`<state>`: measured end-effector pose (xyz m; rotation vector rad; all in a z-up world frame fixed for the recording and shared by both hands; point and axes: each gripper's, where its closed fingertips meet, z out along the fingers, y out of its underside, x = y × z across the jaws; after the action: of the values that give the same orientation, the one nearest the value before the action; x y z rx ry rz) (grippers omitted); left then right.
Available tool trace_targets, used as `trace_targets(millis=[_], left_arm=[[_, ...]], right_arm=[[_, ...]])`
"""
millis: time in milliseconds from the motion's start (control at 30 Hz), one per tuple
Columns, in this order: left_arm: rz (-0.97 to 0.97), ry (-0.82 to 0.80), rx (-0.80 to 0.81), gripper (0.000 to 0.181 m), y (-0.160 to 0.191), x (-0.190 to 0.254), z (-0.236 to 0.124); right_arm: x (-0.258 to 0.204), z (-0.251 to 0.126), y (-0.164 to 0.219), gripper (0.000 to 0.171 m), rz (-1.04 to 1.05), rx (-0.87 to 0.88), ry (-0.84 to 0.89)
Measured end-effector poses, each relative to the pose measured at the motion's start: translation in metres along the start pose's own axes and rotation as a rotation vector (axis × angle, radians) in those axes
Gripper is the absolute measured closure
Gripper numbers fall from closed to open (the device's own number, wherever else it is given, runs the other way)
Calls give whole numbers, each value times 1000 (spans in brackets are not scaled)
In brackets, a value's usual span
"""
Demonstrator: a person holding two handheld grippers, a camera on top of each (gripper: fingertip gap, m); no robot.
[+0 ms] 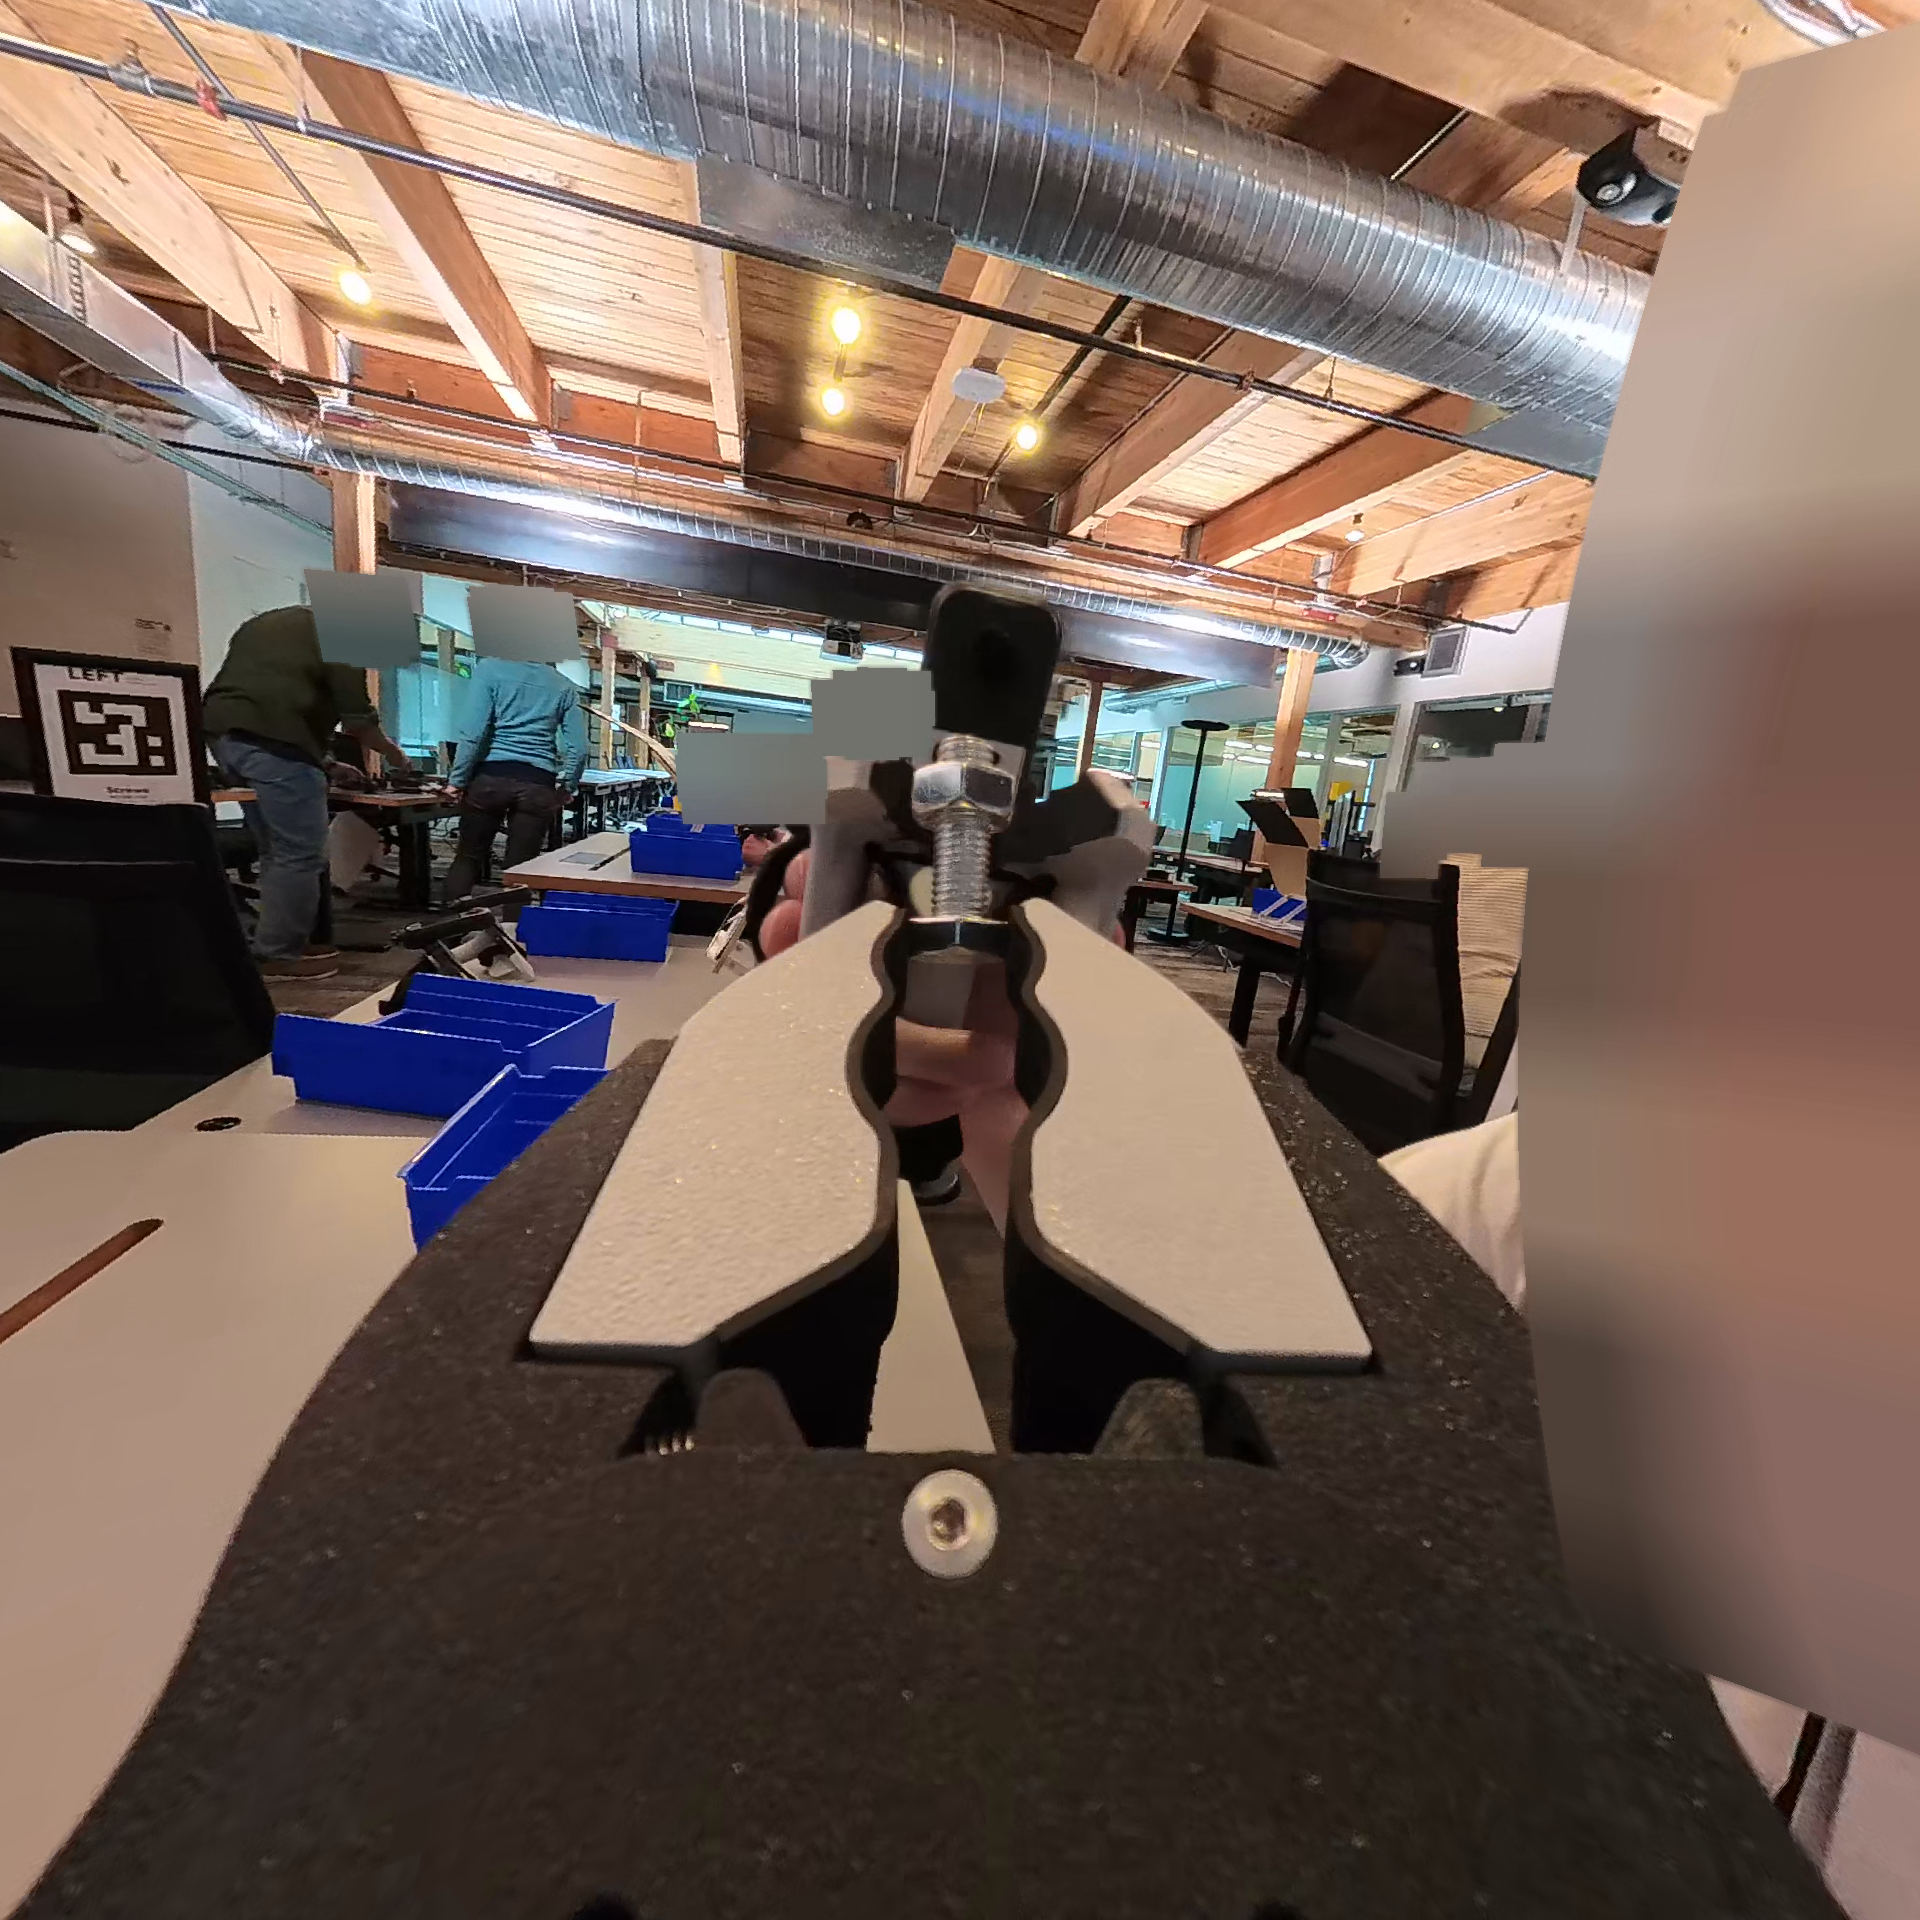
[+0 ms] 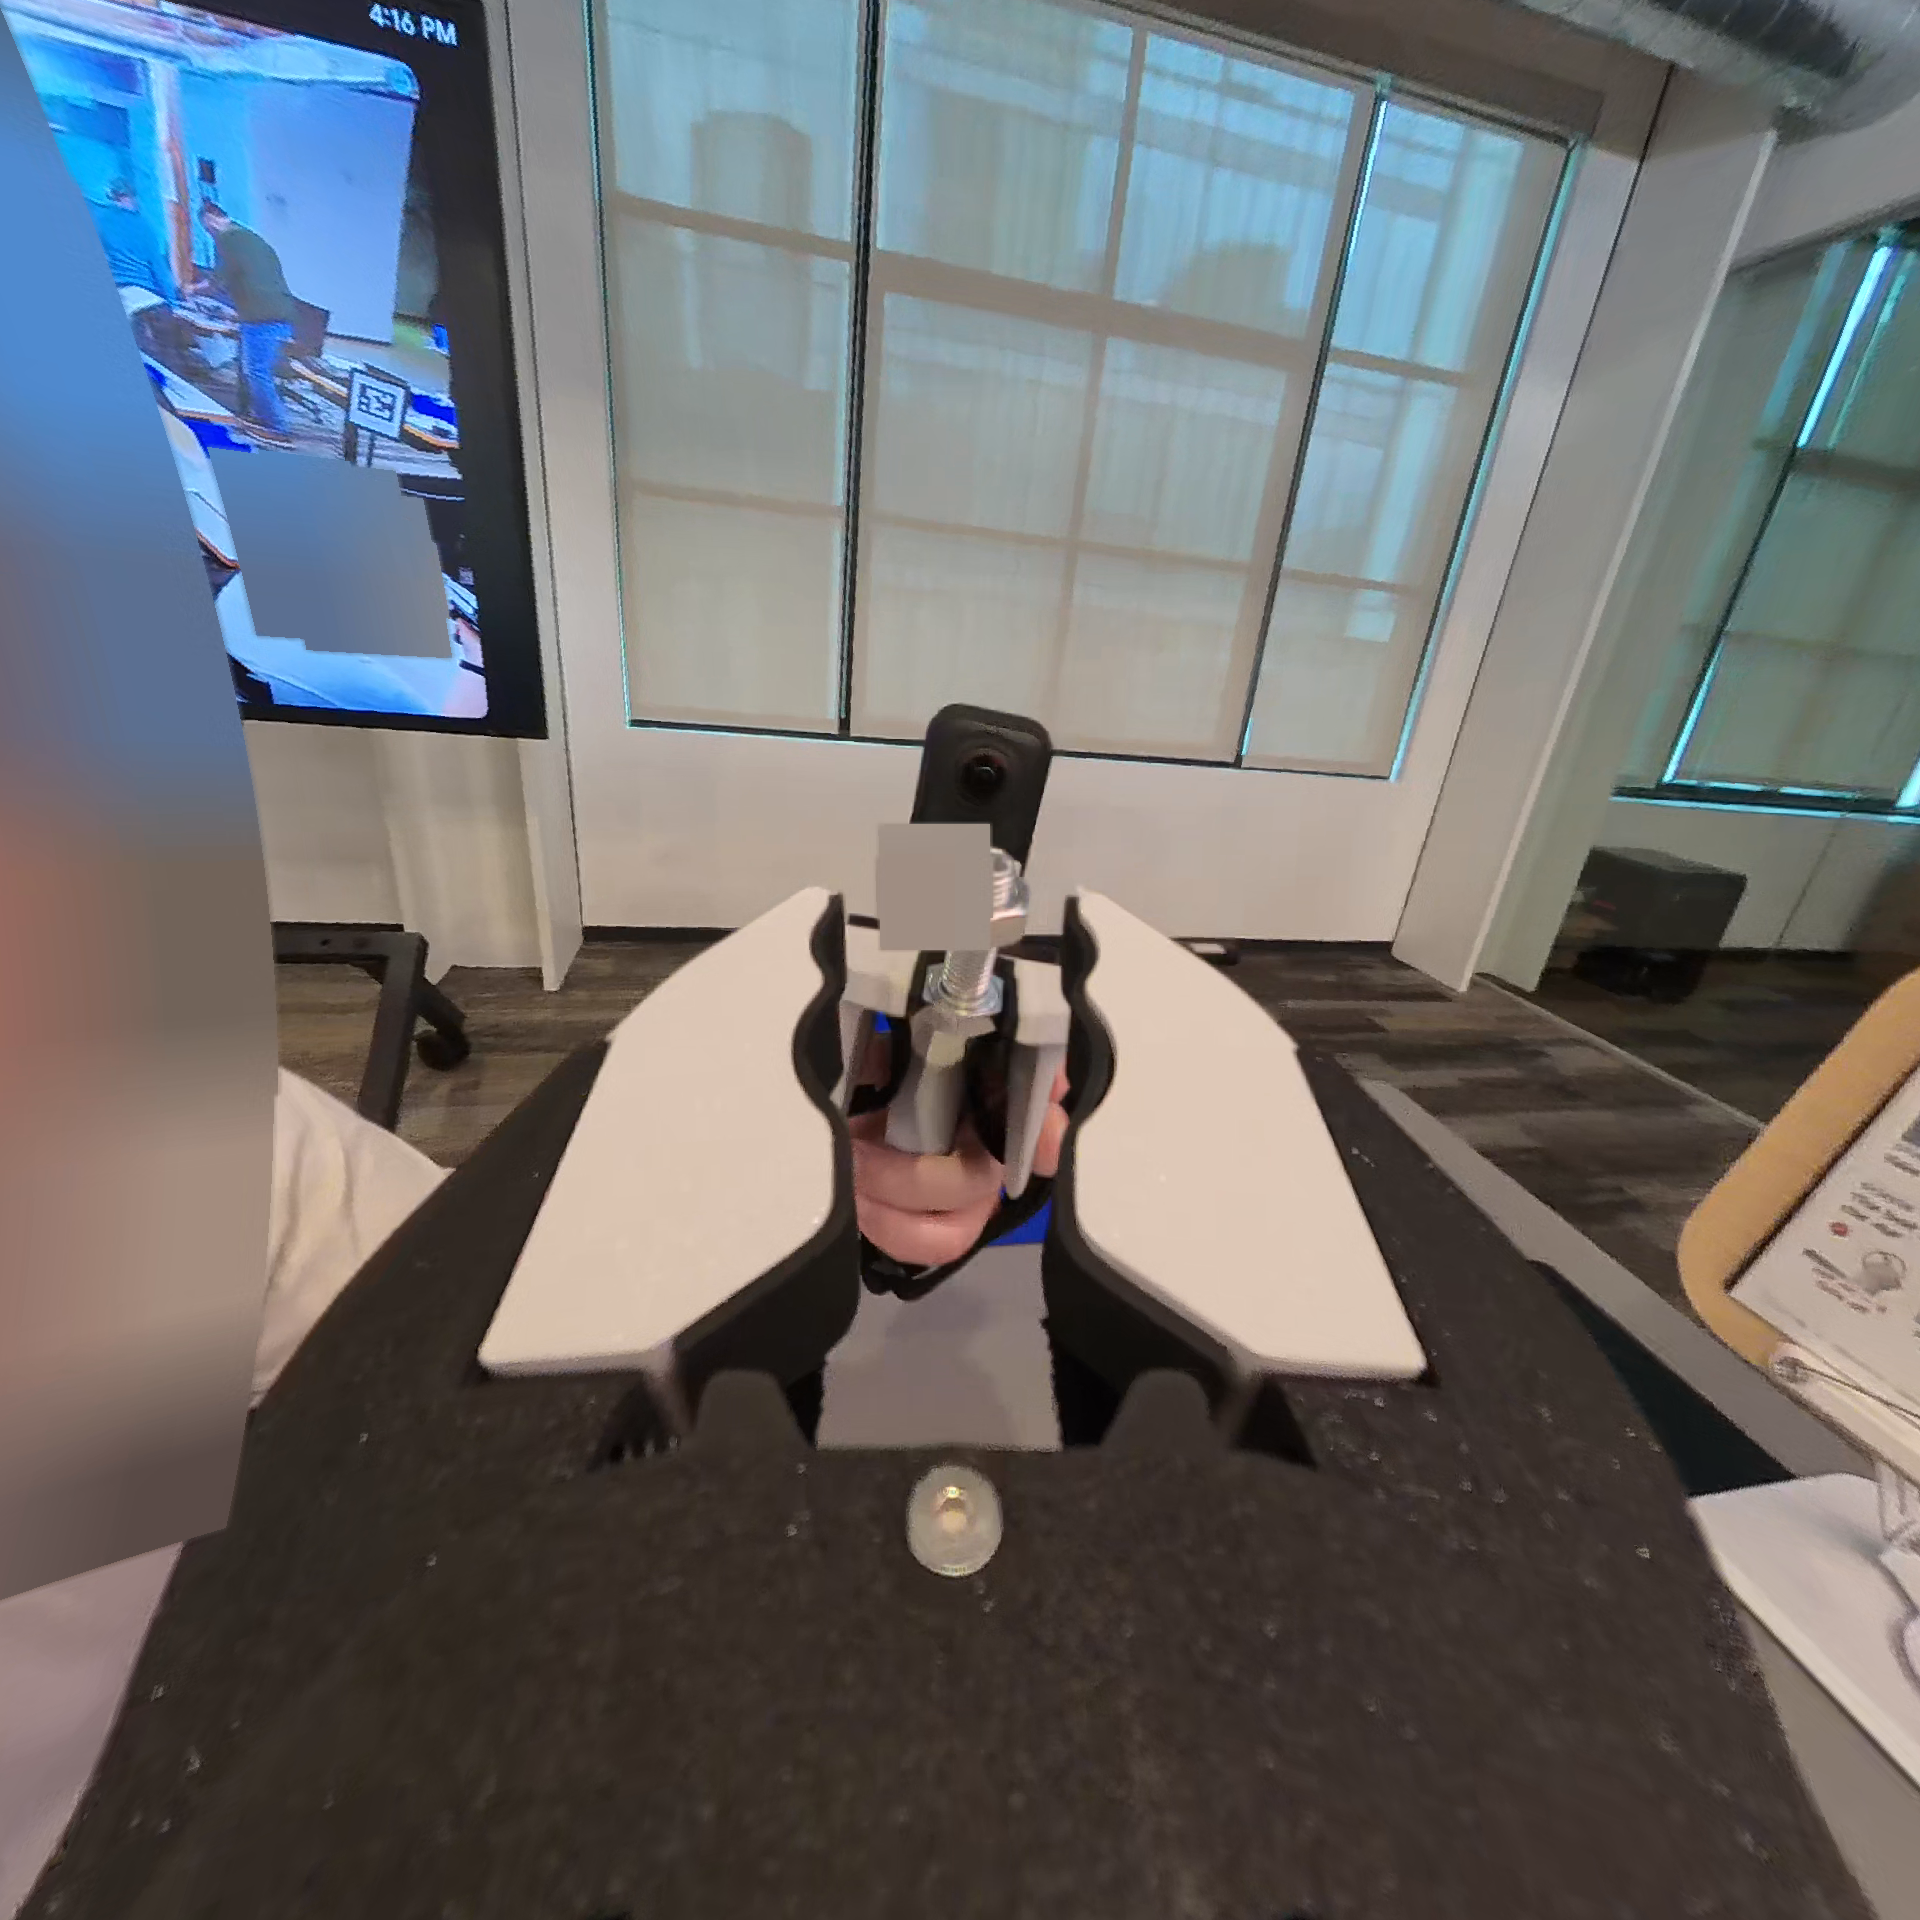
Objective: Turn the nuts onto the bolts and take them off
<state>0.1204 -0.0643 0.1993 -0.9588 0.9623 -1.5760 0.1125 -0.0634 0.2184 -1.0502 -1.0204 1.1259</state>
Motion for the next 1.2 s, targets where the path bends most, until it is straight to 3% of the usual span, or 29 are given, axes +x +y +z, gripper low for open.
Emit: trace_targets(millis=[200, 267, 567, 633, 767, 933, 1033, 1200], left_arm=[[4, -16, 5, 164, -2, -4, -2], [7, -21, 11, 164, -3, -4, -3], [4, -33, 12, 164, -2, -8, -4], [3, -44, 25, 164, -5, -10, -6], [-7, -13, 12, 164, -3, -6, -4], [3, -40, 6, 164, 0, -11, -3], [4, -58, 20, 163, -4, -15, -7], [-9, -14, 13, 163, -2, -7, -4]], right_arm=[[-9, 0, 2, 122, 63, -26, -19], [-9, -4, 2, 134, 50, -30, -15], [-6, 1, 5, 122, 71, -47, -7], [-11, -4, 2, 135, 54, -34, -26], [3, -5, -2, 130, 56, -10, 38], [-2, 0, 5, 123, 114, -36, -8], [-13, -9, 4, 136, 93, -25, -44], [7, -7, 6, 129, 63, -18, 54]])
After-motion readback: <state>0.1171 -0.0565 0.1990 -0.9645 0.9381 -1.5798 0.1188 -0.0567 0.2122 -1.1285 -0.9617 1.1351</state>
